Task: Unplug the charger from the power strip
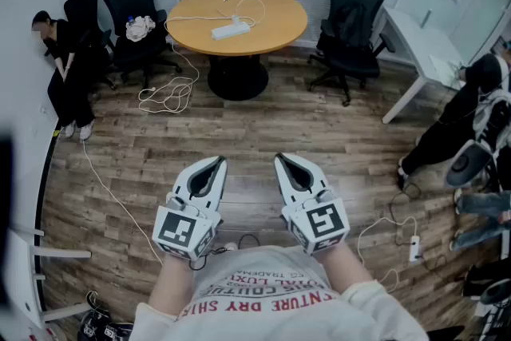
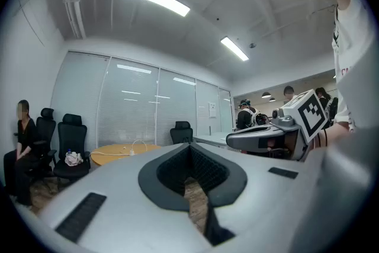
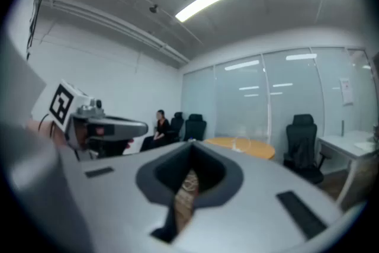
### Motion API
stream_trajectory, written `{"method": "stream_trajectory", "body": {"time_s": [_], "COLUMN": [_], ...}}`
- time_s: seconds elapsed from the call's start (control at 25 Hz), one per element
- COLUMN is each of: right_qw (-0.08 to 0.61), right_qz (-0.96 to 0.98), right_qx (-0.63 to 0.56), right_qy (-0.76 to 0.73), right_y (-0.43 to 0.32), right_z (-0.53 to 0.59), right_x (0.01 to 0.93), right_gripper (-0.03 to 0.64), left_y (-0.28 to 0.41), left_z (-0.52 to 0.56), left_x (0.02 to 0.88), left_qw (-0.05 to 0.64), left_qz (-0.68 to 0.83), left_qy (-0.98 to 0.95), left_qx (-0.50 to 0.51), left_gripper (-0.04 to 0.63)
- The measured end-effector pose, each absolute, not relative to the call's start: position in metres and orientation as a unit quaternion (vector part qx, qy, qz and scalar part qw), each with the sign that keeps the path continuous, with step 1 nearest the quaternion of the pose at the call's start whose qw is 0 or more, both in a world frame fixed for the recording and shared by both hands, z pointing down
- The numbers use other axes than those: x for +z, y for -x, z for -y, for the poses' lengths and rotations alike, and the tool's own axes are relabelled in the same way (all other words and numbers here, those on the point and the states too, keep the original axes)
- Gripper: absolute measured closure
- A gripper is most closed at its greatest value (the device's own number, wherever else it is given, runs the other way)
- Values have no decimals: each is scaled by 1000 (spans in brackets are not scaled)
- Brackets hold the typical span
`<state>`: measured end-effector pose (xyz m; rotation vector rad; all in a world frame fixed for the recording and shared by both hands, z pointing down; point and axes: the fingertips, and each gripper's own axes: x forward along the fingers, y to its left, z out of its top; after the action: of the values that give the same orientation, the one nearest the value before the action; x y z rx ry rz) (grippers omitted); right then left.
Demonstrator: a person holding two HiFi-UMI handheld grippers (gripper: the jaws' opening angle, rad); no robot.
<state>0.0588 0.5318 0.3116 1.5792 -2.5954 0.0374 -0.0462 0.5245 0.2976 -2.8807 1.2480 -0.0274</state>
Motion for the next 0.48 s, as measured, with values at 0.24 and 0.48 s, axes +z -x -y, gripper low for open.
{"method": "stream_trajectory", "body": {"time_s": [0.24,0.48], "right_qw": [49,46], "right_qz": [850,841], "right_qx": [6,21], "right_qy": [-524,-539], "right_y": [-49,-32], "right_z": [-526,-518], "right_x": [311,316], "right_gripper": [589,589], "left_y": [59,79], "left_z": [-516,-507], "left_x": [301,308], "left_qw": [0,-10], "left_qz": [-398,-391], "left_qy": [917,920], "left_qx": [-6,-6], "left_gripper": [566,566]}}
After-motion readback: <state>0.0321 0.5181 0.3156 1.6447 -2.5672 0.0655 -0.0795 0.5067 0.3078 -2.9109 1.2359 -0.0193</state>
